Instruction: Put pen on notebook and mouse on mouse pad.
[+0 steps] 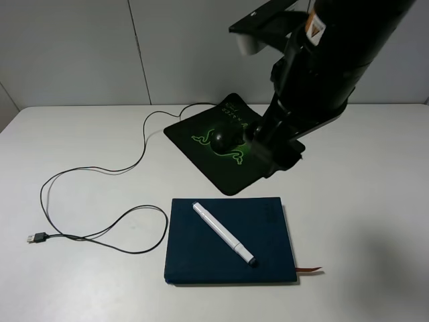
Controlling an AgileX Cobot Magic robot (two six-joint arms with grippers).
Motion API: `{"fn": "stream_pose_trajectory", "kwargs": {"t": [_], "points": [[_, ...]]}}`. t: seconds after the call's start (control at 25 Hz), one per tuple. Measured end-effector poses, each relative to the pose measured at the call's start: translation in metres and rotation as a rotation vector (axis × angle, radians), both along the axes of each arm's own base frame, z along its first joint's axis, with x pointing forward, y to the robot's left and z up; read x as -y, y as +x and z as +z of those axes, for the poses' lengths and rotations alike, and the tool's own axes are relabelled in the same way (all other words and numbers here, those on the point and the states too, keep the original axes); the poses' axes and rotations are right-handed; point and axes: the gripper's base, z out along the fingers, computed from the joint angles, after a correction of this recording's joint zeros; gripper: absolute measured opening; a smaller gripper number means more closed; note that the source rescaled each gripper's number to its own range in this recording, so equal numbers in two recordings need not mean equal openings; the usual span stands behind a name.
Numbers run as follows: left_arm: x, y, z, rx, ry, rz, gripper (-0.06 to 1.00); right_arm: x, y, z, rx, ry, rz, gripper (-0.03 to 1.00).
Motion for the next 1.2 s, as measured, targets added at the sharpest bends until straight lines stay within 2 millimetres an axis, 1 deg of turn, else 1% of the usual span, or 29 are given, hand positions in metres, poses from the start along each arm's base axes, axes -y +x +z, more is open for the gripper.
{"fn": "stream_pose_trajectory", "kwargs": {"t": [0.12, 0.24, 0.32, 0.44, 0.68, 0.92, 1.2], "points": [[0.0, 0.0, 0.0, 0.0, 0.0, 0.0, 1.0, 0.02, 0.001, 0.013, 0.027, 0.009, -0.038, 1.0], [0.0, 0.0, 0.0, 0.0, 0.0, 0.0, 1.0, 0.046, 0.003, 0.021, 0.055, 0.016, -0.084, 1.0], [0.0, 0.0, 0.0, 0.0, 0.0, 0.0, 1.0, 0.064, -0.001, 0.026, 0.072, 0.024, -0.121, 1.0], [0.0, 0.0, 0.0, 0.0, 0.0, 0.0, 1.0, 0.086, -0.009, 0.03, 0.091, 0.037, -0.174, 1.0], [0.0, 0.0, 0.0, 0.0, 0.0, 0.0, 1.0, 0.12, -0.035, 0.029, 0.129, 0.064, -0.247, 1.0], [0.0, 0.0, 0.0, 0.0, 0.0, 0.0, 1.0, 0.139, -0.067, 0.024, 0.177, 0.134, -0.303, 1.0], [0.0, 0.0, 0.0, 0.0, 0.0, 0.0, 1.0, 0.162, -0.104, 0.017, 0.27, 0.212, -0.3, 1.0]]}}
